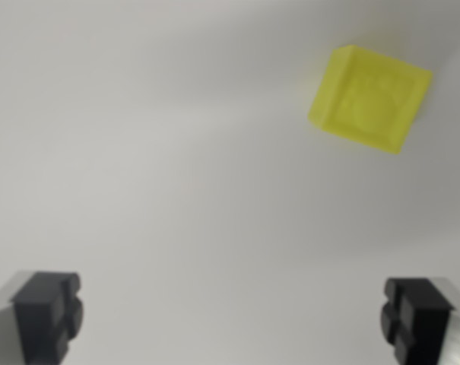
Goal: Pick yellow cube
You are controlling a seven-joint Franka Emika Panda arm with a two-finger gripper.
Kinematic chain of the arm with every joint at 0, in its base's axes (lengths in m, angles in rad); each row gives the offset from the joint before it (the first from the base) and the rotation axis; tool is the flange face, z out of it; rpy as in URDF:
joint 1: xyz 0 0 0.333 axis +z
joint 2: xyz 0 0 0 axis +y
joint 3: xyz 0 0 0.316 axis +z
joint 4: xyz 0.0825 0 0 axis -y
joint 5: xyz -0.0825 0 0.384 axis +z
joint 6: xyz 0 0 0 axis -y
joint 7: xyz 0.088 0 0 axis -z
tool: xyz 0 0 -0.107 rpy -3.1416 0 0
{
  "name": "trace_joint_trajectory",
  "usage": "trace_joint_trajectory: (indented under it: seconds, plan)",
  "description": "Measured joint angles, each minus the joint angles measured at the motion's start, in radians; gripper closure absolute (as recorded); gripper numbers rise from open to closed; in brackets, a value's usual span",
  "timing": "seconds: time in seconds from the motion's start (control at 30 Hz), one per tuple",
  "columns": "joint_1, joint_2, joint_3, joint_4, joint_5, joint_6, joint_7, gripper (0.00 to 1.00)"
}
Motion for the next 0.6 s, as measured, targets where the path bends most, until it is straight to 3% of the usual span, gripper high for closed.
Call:
trace_joint_trajectory:
  seconds: [0.6]
  plan:
    - [-0.043,0.096,0.000,0.014,-0.008,0.077,0.060,0.00]
